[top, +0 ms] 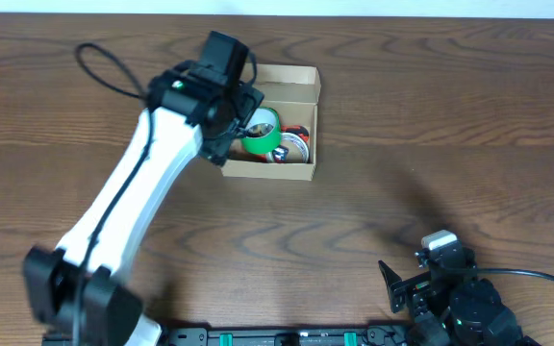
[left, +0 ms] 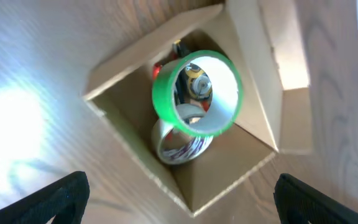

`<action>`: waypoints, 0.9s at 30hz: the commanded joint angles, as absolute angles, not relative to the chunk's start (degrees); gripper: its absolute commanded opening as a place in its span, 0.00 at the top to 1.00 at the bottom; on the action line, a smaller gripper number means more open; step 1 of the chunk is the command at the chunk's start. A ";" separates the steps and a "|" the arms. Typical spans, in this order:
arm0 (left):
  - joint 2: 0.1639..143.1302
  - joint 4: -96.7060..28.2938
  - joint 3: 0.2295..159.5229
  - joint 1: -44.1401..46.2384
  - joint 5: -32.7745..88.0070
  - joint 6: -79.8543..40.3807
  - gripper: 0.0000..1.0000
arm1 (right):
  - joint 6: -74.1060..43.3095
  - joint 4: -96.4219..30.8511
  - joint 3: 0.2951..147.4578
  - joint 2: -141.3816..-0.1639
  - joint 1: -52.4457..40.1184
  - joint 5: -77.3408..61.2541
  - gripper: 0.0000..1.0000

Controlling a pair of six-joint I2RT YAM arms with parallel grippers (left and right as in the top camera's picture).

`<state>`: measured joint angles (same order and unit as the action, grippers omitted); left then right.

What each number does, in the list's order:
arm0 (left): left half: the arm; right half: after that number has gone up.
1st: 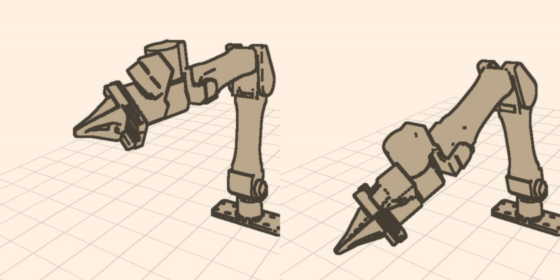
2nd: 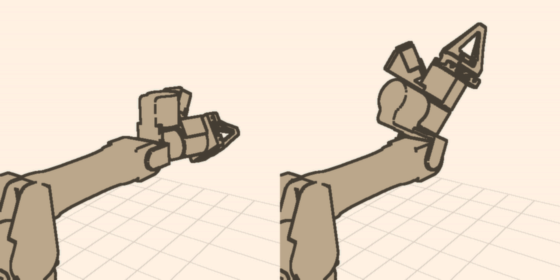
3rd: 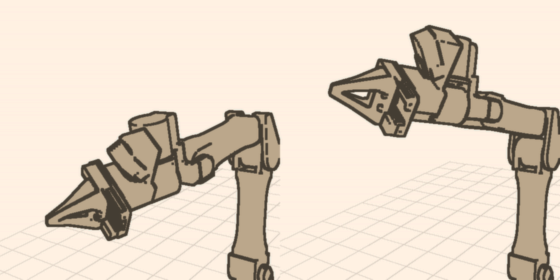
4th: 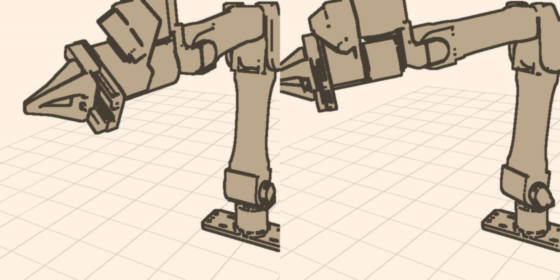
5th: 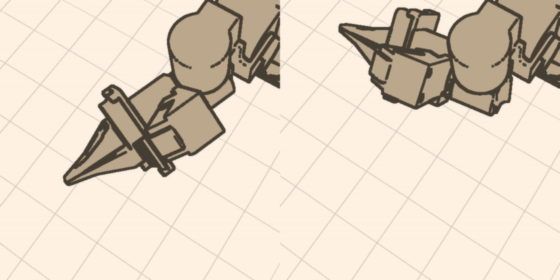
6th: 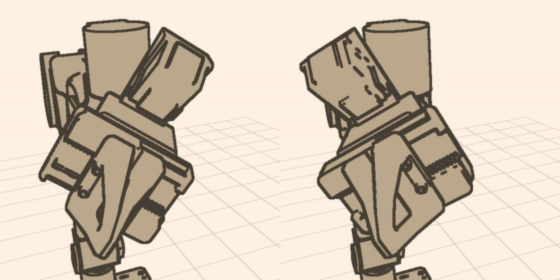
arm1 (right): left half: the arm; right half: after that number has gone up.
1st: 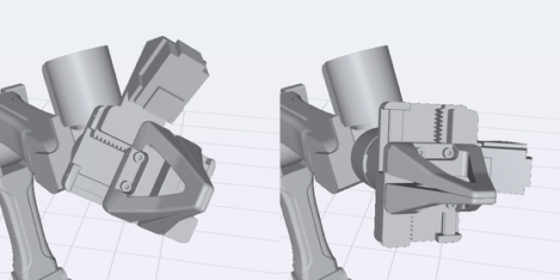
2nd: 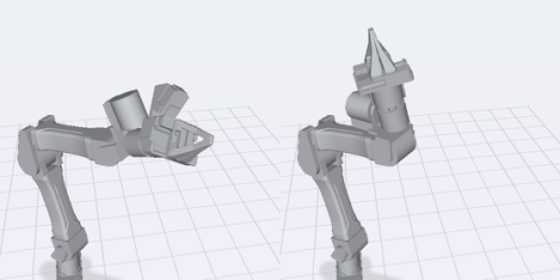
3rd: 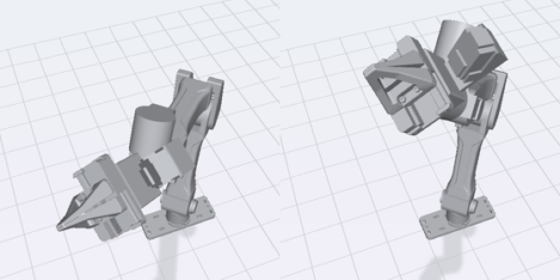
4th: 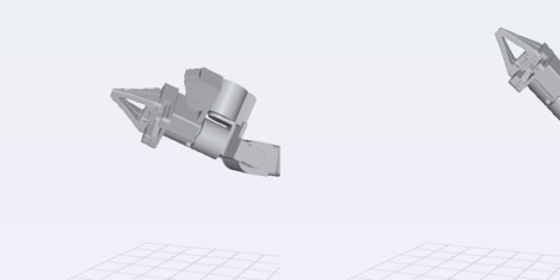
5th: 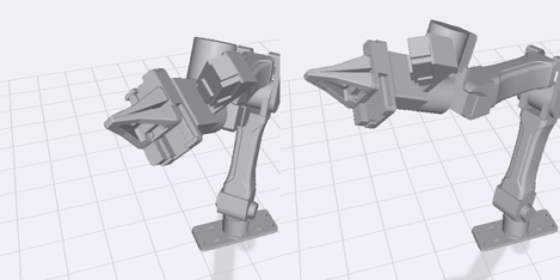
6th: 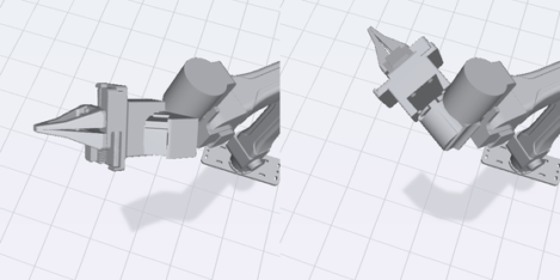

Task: Pack container
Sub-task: 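Raise the left gripper out of the box and move it aside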

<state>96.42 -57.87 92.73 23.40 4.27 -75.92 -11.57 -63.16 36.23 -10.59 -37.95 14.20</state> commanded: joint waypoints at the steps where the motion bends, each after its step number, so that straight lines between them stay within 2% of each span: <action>1: 91.59 -60.10 94.08 23.16 -0.03 -70.39 0.04 | -12.19 -63.09 36.18 -10.13 -38.33 14.79 0.01; 7: 83.79 -60.23 94.08 23.16 1.56 -50.78 0.04 | -12.19 -63.09 36.18 -10.13 -38.33 14.79 0.01; 9: 81.58 -60.20 94.08 23.16 2.15 -48.62 0.04 | -12.19 -63.09 36.18 -10.13 -38.33 14.79 0.01; 27: 77.47 -68.75 93.97 23.16 2.35 -48.64 0.05 | -12.19 -63.09 36.18 -10.13 -38.33 14.79 0.01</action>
